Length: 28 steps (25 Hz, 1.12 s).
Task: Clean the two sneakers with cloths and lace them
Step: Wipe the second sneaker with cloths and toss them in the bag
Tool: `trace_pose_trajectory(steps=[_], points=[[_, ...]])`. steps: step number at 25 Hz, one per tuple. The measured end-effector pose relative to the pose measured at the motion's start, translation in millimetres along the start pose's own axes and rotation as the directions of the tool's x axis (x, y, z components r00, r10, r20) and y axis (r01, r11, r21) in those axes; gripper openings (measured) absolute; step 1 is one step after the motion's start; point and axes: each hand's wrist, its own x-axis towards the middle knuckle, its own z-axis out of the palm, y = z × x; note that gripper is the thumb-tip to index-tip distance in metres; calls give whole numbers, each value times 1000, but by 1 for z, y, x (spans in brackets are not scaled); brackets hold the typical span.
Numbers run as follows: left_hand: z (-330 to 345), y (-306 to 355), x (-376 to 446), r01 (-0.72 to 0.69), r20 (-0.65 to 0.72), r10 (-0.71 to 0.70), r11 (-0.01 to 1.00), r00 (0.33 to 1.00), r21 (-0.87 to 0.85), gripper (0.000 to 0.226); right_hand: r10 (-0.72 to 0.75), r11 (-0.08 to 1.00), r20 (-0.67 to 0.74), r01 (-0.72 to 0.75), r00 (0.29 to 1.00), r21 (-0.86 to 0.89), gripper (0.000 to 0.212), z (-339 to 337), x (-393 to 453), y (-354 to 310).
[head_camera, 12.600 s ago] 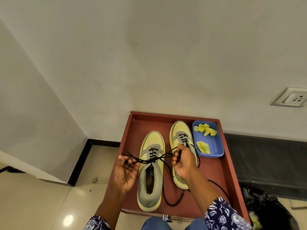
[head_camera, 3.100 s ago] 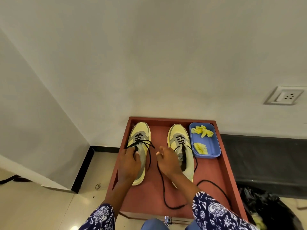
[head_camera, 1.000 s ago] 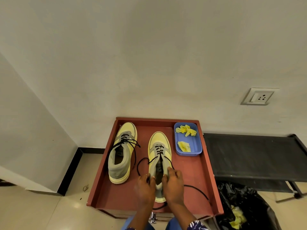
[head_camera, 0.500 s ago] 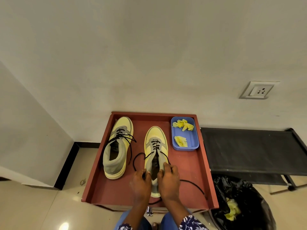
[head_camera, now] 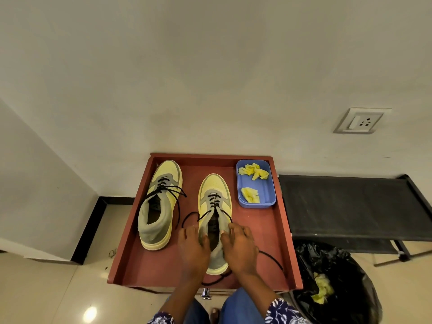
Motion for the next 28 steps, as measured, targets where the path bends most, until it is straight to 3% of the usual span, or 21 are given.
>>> trace_pose_trajectory(steps=[3, 6, 9, 12, 17, 20, 24, 28], points=[[2, 24, 9, -131, -23, 131, 991, 991, 14, 30, -4, 998, -53, 7, 999, 59, 35, -10, 18, 11], [9, 51, 22, -246, 15, 246, 969, 969, 9, 21, -33, 999, -80, 36, 996, 41, 38, -24, 43, 20], [19, 76, 36, -298, 131, 302, 953, 944, -52, 24, -39, 997, -138, 48, 990, 62, 34, -40, 68, 24], [38, 90, 55, -414, 280, 407, 910, 870, -36, 31, -32, 996, -143, 43, 989, 79, 31, -52, 94, 28], [73, 90, 85, -512, 550, 346, 840, 760, 178, 35, -47, 998, -70, 44, 996, -42, 36, -62, 130, 35], [86, 87, 93, -548, 644, 220, 751, 733, 368, 38, -108, 976, 80, 121, 991, -180, 37, -63, 146, 34], [96, 83, 98, -577, 696, 164, 705, 699, 413, 44, -98, 848, 311, 243, 945, -472, 32, -54, 164, 32], [97, 83, 100, -561, 707, 138, 720, 694, 410, 45, -47, 851, 372, 232, 927, -472, 32, -55, 166, 29]])
